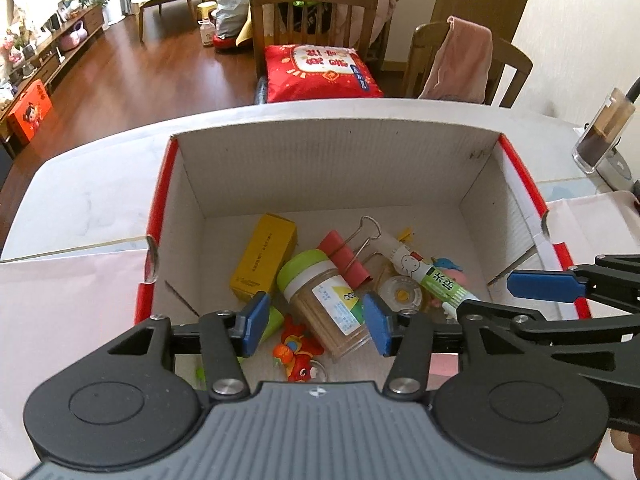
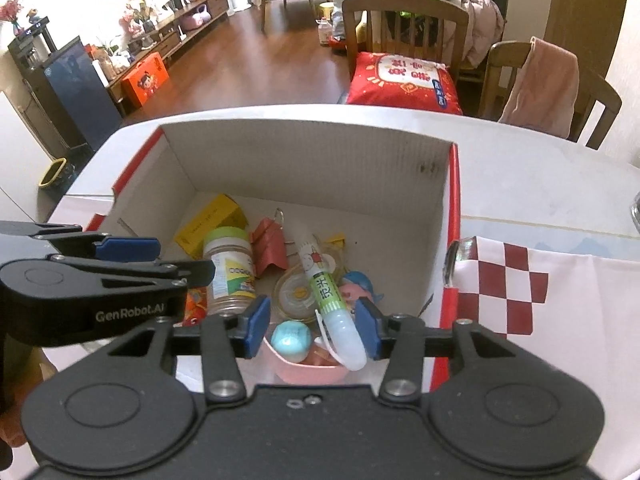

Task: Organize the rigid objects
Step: 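Open the left tool releasing the jar while the right tool releases the glue stick, then lift both tools out of the shoebox toward the pill bottle and doll keychain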

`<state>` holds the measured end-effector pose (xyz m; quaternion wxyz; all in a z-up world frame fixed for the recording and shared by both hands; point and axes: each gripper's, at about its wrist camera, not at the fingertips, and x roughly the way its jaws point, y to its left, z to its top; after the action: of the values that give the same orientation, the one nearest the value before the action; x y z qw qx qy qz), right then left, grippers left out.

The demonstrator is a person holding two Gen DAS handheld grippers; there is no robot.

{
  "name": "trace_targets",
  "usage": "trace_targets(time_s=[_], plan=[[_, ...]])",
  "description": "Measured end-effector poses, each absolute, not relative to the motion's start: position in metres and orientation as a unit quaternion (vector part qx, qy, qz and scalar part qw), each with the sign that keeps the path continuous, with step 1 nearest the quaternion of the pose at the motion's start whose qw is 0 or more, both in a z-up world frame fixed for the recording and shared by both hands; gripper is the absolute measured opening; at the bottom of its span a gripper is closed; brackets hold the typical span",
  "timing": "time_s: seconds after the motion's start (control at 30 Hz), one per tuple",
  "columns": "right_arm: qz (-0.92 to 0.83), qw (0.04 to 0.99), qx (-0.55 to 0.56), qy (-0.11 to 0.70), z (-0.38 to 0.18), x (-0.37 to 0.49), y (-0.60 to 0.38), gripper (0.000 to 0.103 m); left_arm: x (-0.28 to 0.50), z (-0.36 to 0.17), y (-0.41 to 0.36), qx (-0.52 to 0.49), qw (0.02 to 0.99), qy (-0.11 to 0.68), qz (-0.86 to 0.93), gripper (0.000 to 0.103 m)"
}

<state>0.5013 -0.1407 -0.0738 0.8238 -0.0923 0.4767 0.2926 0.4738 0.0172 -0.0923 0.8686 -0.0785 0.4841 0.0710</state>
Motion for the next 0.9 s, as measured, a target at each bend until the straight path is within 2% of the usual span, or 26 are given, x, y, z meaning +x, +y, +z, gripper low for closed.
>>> trace_targets(time_s=[0.73,0.83,0.9], plan=[[0.346,0.835,-0.087,0.418,-0.02,0.454,-0.167,0.067,0.411,-0.032,-0.003,-0.075,0.893,0.433,0.096,0.052],[0.356,0.835,-0.091,0.409,-0.014,0.444,-0.172,0.072,0.399,-0.024,-0.005,-0.077,0.896,0.425,0.101,0.063],[0.361,0.835,-0.093,0.403,-0.01,0.437,-0.175,0.073,0.389,-0.017,-0.008,-0.078,0.9,0.416,0.104,0.065]])
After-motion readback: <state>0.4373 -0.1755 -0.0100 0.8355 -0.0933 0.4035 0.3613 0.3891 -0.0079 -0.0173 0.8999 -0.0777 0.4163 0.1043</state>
